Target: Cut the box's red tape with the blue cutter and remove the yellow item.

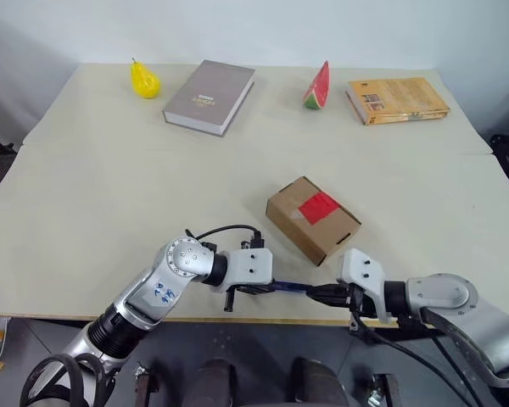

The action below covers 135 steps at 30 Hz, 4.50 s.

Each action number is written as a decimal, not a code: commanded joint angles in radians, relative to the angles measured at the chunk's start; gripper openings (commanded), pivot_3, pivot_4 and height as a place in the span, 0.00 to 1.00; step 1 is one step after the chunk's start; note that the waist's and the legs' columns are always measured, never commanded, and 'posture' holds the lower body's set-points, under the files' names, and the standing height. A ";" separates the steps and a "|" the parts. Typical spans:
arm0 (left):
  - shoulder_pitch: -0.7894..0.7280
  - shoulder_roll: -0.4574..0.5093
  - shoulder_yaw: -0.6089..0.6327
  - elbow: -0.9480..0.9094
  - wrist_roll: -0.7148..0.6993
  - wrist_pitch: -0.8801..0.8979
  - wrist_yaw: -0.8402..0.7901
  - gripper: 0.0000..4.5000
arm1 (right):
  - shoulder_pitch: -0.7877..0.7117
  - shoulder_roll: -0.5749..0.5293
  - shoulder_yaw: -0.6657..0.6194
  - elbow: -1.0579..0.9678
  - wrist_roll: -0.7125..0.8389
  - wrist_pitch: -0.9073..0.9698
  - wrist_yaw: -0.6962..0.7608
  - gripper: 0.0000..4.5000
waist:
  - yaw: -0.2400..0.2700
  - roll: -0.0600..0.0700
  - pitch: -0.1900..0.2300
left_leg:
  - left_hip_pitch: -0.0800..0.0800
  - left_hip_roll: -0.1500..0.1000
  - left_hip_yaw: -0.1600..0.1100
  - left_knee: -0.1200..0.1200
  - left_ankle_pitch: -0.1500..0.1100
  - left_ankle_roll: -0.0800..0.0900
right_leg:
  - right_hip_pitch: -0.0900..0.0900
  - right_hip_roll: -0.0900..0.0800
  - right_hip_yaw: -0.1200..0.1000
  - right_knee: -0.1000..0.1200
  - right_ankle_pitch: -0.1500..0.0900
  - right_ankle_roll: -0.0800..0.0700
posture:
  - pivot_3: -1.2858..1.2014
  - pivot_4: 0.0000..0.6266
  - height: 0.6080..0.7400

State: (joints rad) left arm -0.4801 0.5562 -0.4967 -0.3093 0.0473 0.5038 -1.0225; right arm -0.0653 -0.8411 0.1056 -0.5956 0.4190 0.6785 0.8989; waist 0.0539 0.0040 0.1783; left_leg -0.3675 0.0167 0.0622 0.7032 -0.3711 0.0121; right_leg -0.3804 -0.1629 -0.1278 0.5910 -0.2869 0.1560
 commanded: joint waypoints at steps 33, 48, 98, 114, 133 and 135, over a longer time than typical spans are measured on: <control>0.034 0.010 -0.038 -0.007 0.014 0.026 0.010 0.10 | -0.100 0.171 0.047 -0.066 0.070 0.144 -0.104 0.01 | -0.001 -0.003 -0.003 | 0.000 0.000 0.000 0.000 0.000 0.000 | 0.000 0.000 0.000 0.000 0.000 0.000 | 0.52 0.24 1.00; 0.058 -0.023 0.341 0.237 -0.157 -0.987 0.122 0.10 | -0.152 -0.283 -0.316 0.002 1.553 0.187 -0.918 0.94 | -0.019 -0.004 -0.002 | -0.001 0.000 -0.004 0.001 0.000 0.001 | 0.002 -0.003 -0.005 -0.001 0.000 -0.001 | 0.52 0.24 1.00; 0.029 -0.076 0.316 0.158 -0.303 -0.677 0.112 0.59 | -0.441 -0.131 -0.195 0.234 1.553 0.384 -0.893 0.03 | -0.028 -0.004 -0.002 | -0.006 0.000 -0.002 -0.001 0.000 0.001 | -0.005 -0.003 -0.006 0.000 0.002 0.002 | 0.52 0.24 1.00; -0.152 -0.123 0.427 0.338 -0.581 0.003 0.186 0.29 | -0.435 -0.486 -0.380 0.208 1.123 0.445 -0.634 0.03 | -0.022 -0.006 0.000 | -0.009 0.000 0.000 -0.001 0.000 0.001 | -0.008 -0.003 -0.005 -0.001 0.002 0.002 | 0.52 0.24 1.00; -0.397 -0.310 0.265 0.549 -0.341 0.130 0.266 0.00 | -0.693 -0.257 -0.104 0.265 0.562 0.433 -0.456 0.03 | -0.026 -0.007 0.000 | -0.011 0.000 0.003 -0.004 0.000 0.001 | -0.013 -0.003 -0.005 0.001 0.002 0.002 | 0.52 0.24 1.00; -0.390 -0.312 0.268 0.544 -0.337 0.132 0.266 0.00 | -0.701 -0.249 -0.094 0.272 0.530 0.439 -0.432 0.03 | -0.027 -0.006 0.000 | -0.011 -0.001 0.003 -0.004 0.000 0.001 | -0.013 -0.003 -0.005 0.001 0.002 0.002 | 0.52 0.24 1.00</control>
State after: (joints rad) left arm -0.8599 0.2496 -0.2332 0.2538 -0.2995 0.6315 -0.7595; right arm -0.7423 -1.0883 0.0288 -0.3231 0.9762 1.1170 0.4450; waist 0.0274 -0.0025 0.1781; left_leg -0.3786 0.0162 0.0649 0.6996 -0.3711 0.0132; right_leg -0.3933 -0.1655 -0.1331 0.5917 -0.2847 0.1583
